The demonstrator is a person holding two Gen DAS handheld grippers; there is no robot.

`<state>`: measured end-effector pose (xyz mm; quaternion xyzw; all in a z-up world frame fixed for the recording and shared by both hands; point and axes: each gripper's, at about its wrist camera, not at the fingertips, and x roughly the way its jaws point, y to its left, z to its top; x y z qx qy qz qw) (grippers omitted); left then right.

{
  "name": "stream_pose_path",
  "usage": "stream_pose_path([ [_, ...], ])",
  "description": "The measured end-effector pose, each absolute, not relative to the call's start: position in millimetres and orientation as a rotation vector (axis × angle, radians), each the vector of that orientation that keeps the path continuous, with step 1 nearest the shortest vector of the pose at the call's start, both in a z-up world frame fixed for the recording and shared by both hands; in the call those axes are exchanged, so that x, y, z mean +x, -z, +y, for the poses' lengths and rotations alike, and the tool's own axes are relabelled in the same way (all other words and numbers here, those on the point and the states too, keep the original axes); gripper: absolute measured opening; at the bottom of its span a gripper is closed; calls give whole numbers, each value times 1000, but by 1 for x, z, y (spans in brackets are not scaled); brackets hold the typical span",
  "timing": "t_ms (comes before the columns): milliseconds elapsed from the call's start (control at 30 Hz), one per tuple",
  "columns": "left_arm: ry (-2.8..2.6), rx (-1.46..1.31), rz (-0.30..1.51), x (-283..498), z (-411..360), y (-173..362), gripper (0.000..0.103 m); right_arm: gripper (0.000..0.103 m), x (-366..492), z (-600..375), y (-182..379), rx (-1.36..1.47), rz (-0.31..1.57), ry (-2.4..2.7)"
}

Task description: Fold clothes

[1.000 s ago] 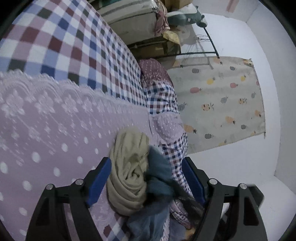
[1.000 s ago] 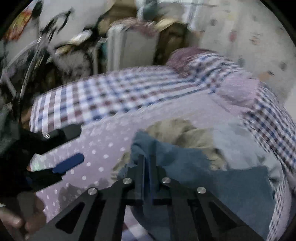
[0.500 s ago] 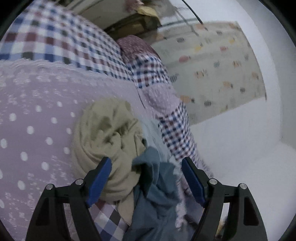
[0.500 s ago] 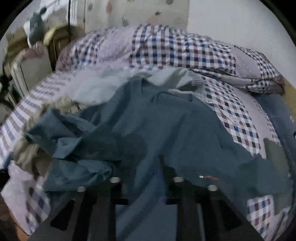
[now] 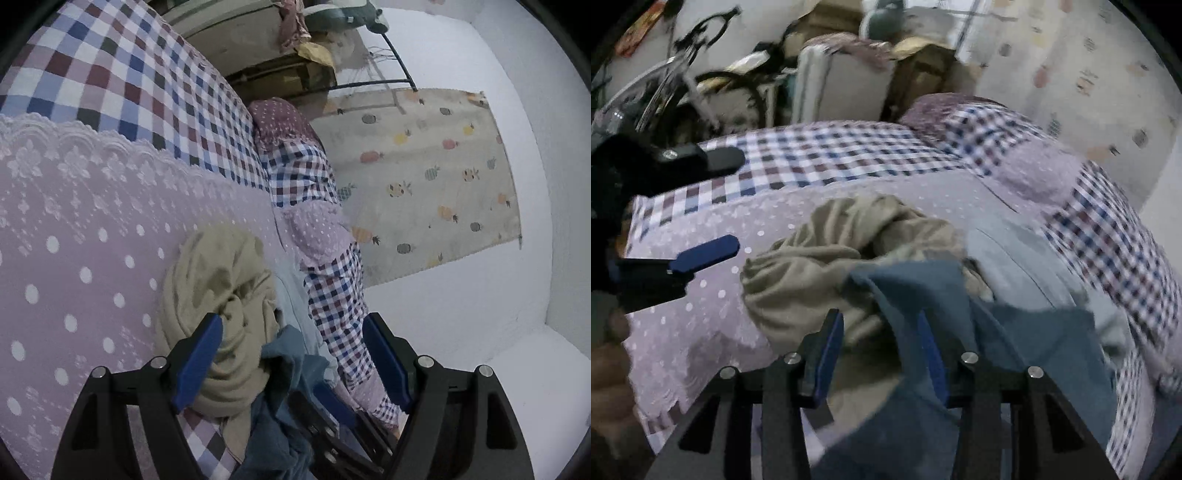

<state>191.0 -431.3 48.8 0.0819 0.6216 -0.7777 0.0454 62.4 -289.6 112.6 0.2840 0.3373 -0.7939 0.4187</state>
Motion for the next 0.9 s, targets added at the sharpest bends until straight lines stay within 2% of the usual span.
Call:
stream_pose_path([
  [100,2353,246,1927,194,-436,-46,81,31,57,-312,-99,718,935,1962],
  [200,2346,238,1935,191,-437,-47,81,0,54,-323,-88,739,993,1955],
  [300,2361,229,1929,189,-434,-52,81,0,46,-316,-110,738,887,2017],
  [500,2619,230,1870,182,-416,-80,81,0,15,-276,-214,714,428,2145],
  [567,2793,289,1741,175,-402,-99,81,0,7,-266,-249,689,326,2165],
  [700,3065,462,1311,164,-362,-124,81,0,2,-252,-313,590,220,2231],
  [900,3198,794,764,146,-302,-113,81,0,5,-208,-391,445,9,2297],
])
